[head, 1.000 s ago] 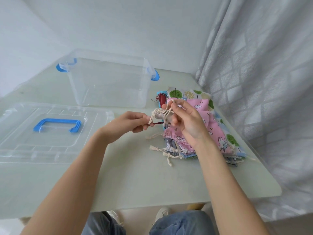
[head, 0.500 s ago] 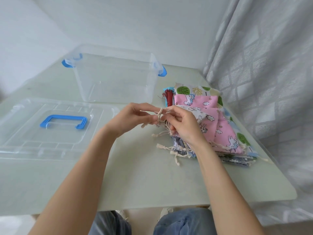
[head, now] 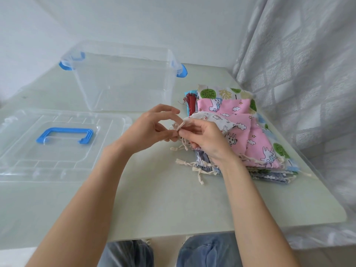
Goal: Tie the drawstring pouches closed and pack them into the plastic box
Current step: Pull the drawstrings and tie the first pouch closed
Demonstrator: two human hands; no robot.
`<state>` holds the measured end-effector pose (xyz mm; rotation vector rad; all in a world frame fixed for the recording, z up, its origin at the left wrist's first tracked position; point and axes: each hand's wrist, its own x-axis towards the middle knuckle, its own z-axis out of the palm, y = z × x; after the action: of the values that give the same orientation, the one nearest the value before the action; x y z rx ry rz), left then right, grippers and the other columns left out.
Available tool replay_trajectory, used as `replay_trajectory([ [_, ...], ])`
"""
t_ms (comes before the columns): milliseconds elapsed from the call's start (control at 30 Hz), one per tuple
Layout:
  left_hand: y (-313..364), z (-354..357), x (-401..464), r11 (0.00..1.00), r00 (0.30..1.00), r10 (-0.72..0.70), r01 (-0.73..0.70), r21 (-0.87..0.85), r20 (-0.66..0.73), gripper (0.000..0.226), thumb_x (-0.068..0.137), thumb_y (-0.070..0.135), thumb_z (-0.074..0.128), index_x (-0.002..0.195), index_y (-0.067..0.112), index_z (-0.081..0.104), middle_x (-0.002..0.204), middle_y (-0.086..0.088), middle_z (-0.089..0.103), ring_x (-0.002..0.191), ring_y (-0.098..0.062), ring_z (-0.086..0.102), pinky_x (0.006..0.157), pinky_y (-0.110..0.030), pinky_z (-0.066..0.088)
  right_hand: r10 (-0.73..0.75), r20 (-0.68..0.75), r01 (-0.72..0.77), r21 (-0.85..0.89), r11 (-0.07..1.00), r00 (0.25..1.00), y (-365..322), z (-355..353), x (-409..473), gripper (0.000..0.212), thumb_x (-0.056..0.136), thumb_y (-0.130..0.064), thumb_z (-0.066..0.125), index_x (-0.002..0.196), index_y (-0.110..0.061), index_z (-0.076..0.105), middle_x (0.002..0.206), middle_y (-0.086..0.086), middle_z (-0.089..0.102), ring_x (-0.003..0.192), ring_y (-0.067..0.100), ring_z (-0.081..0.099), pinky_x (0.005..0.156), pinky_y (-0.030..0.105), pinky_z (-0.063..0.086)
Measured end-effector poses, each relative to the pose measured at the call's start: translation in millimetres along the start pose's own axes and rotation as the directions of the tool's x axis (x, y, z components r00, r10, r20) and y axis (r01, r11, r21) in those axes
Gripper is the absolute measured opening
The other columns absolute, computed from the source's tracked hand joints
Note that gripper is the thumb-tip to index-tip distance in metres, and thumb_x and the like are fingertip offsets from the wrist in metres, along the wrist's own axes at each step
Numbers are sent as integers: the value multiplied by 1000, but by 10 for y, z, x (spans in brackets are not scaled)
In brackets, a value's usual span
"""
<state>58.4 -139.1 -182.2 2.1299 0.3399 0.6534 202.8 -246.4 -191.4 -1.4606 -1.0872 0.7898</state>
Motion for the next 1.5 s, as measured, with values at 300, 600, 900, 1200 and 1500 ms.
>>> replay_trajectory([
  [300, -11, 27, -15, 969, 969, 185, -152, 195, -163, 13, 79, 17, 70, 91, 16, 74, 97, 7, 65, 64, -10, 68, 67, -22, 57, -142, -125, 122, -150, 981, 982, 26, 78, 47, 6, 81, -12, 72, 80, -9, 67, 68, 1, 65, 60, 5, 59, 62, 25, 52],
  [600, 56, 13, 14, 990, 848, -85, 12, -141, -523, 15, 85, 14, 57, 76, 2, 61, 73, -3, 65, 71, -15, 70, 68, -36, 57, -98, -143, 80, -127, 989, 985, 23, 54, 25, 9, 84, -15, 68, 83, -6, 67, 68, -1, 64, 47, 0, 53, 48, 11, 37],
  [900, -21, 87, 20, 993, 982, -23, 44, 110, -187, 11, 78, 11, 73, 78, 21, 69, 70, 7, 69, 67, -2, 64, 62, -10, 45, -31, -140, 21, -68, 997, 990, 24, 3, -8, 19, 89, -15, 62, 77, -2, 65, 50, 3, 46, 39, 8, 37, 41, 18, 32],
  [1200, 9, 137, 30, 999, 963, -31, 36, 13, -268, 14, 79, 6, 69, 75, 18, 62, 69, 7, 62, 65, -2, 58, 58, -13, 45, 21, -133, -18, 24, 1000, 991, 30, 21, 0, 16, 89, -16, 62, 83, -2, 66, 46, -5, 47, 41, 8, 36, 39, 17, 30],
  [1500, -23, 139, 52, 984, 980, -143, 126, -124, -135, 22, 68, 9, 81, 82, 16, 66, 75, 2, 72, 67, -8, 68, 70, -16, 52, 57, -82, -45, 145, 988, 995, 36, 11, -26, 11, 90, -15, 60, 88, -5, 66, 61, -6, 56, 50, 7, 37, 47, 19, 29],
])
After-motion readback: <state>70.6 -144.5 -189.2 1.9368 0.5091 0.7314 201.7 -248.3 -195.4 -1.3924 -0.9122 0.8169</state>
